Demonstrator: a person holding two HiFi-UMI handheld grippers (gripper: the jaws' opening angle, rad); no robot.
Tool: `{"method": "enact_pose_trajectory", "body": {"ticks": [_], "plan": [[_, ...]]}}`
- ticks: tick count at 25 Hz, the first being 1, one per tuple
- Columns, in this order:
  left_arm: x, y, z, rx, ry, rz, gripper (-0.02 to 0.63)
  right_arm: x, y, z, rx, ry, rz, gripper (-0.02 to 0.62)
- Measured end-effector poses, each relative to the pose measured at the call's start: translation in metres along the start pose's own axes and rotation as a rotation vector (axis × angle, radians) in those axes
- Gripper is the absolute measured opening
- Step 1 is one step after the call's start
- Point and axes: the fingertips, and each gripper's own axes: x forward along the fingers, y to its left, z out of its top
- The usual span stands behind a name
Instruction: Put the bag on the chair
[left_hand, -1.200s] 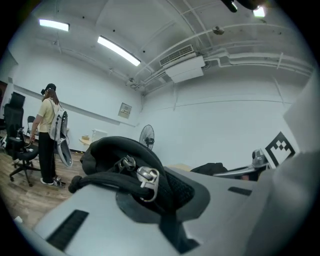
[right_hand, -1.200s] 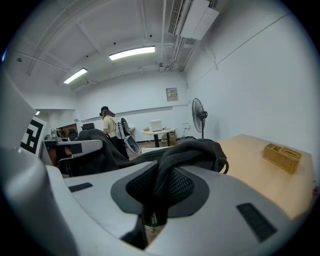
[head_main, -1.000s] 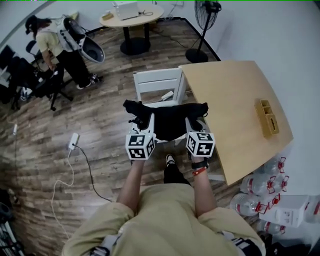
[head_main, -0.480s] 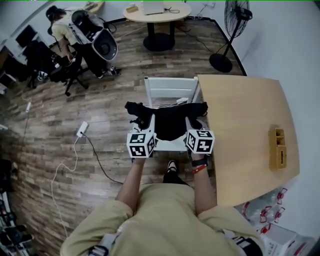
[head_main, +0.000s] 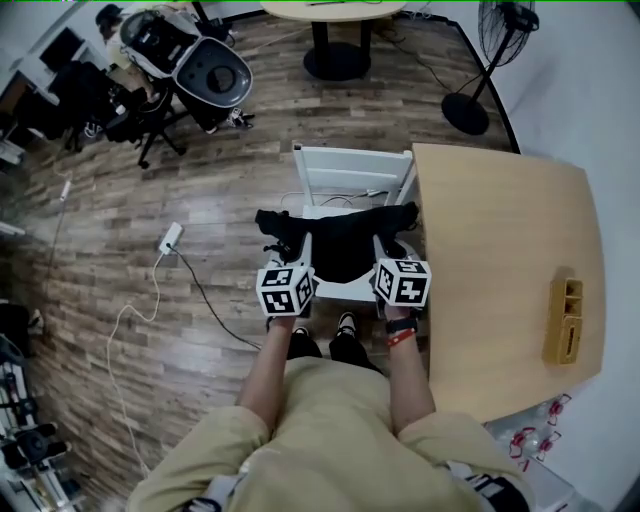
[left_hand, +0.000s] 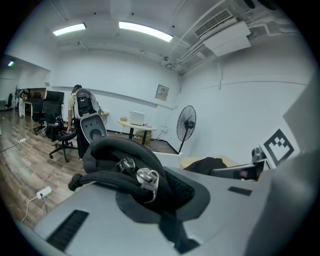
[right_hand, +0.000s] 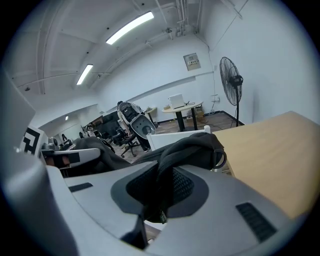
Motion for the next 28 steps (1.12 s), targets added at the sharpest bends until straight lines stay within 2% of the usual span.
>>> {"method": "enact_pose_trajectory", "body": {"ticks": [6,15,28], "plan": [[0.025,0.034,-0.047,-0.061,0.103,0.020,0.028,0.041,0.000,-0.038,0.021,0.096,-0.023,0.052],[0.043,0.071,-0.109,-0.118,0.261,-0.001,0.028,0.079,0.000,-0.102,0.095,0.243,-0.080,0.052],[0.086,0.096,-0.223,-0.197,0.518,0.001,0.028,0.125,-0.040,-0.190,0.197,0.407,-0.132,0.052]]}}
